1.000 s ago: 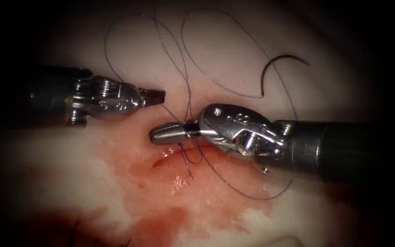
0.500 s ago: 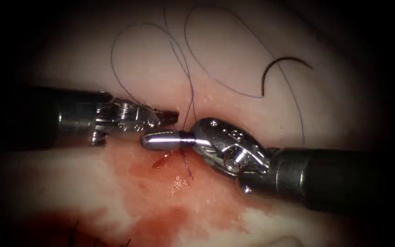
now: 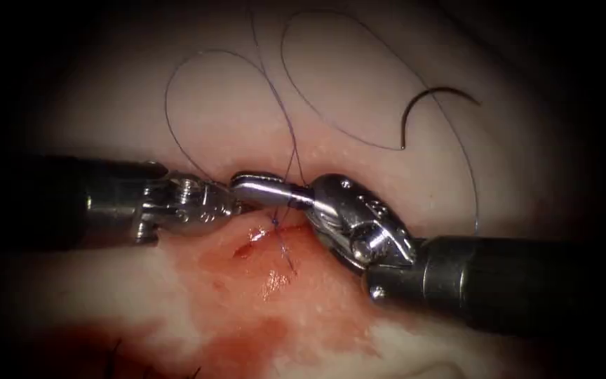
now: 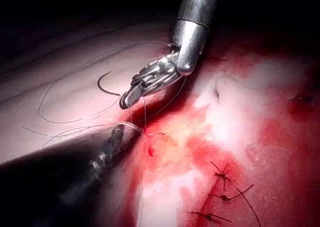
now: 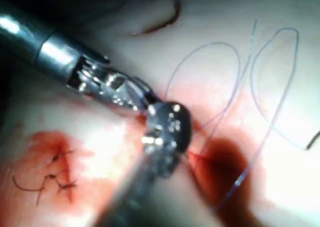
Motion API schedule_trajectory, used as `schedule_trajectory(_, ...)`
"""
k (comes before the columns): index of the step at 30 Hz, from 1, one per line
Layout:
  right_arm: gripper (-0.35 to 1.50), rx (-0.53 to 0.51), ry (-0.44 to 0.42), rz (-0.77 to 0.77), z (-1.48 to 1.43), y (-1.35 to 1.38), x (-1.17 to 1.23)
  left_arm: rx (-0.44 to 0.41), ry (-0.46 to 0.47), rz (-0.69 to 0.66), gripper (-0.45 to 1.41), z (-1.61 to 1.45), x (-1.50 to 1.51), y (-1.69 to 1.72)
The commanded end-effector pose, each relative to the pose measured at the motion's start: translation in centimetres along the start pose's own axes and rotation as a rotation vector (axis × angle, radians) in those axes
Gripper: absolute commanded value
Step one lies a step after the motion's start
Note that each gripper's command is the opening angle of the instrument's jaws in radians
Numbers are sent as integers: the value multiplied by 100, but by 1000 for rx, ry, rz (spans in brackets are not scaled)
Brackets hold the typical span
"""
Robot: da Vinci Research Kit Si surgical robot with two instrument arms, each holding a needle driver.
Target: Wound Closure
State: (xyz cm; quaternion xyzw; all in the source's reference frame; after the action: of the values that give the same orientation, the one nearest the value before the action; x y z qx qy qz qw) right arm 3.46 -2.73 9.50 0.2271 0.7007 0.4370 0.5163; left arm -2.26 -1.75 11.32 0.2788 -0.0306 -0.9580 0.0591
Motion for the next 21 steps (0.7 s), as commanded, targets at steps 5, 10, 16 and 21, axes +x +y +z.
schedule_trajectory(5, 49, -165, -10, 14, 3, 19, -9, -8, -4, 2, -45, 3, 7, 5)
schedule_trajectory(10, 71, -311, -58, 42, -14, 35, -22, -14, -6, 2, -45, 1, 11, 8)
schedule_trajectory(16, 88, -421, -128, 136, -29, 51, -51, -14, -6, 2, -45, 1, 12, 9)
schedule_trajectory(21, 81, -449, -141, 213, -33, 60, -60, -19, -8, 3, -45, 1, 12, 8)
